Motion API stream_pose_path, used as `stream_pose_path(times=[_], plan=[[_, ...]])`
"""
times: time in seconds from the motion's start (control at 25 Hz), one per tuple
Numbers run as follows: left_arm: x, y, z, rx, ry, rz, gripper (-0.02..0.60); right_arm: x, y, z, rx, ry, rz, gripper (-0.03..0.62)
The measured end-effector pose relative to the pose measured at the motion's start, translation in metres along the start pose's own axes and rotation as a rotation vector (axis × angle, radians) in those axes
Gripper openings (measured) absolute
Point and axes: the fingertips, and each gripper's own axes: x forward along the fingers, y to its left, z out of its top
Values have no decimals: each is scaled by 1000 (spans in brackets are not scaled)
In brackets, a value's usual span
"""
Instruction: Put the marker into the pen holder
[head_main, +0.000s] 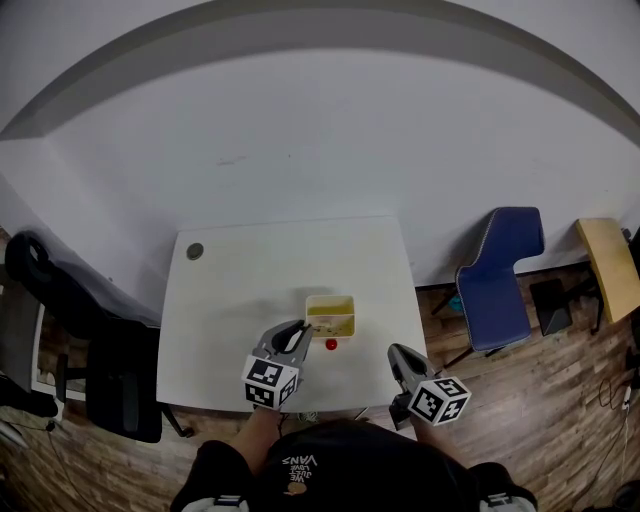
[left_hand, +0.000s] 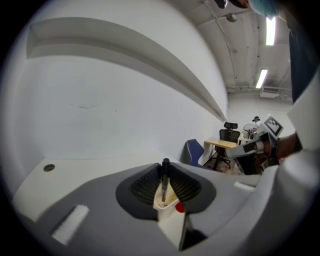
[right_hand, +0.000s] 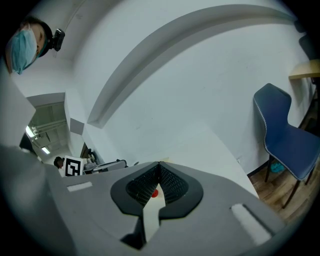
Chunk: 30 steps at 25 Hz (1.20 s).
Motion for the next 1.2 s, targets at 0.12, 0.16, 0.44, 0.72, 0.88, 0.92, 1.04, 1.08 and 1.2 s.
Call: stream_pose_path(times=[0.12, 0.16, 0.44, 0.72, 0.88, 0.92, 1.04, 1.08, 1.2], plan=[[2, 3, -8, 2, 26, 1, 117, -1, -2, -1, 5, -4, -9, 2], [3, 4, -11, 3, 35, 1, 117, -1, -2, -1, 6, -6, -11, 2], [11, 7, -27, -7, 83, -4, 117, -2, -5, -1, 9, -11, -24, 2], [18, 8, -39, -6, 134, 1, 118, -1, -10, 1, 13, -8, -34, 2], [20, 5, -47, -8, 164, 2, 118, -2, -11, 1, 16, -4, -31, 2], [20, 5, -48, -10, 171, 3, 118, -2, -11, 1, 16, -4, -29, 2], [21, 4, -53, -14, 190, 9, 118, -1, -11, 1, 17, -2, -25, 2], [21, 3, -55, -13, 195, 11, 118, -2, -12, 0, 17, -1, -24, 2], [21, 3, -57, -11, 202, 16, 118, -2, -11, 0, 17, 1, -22, 2]])
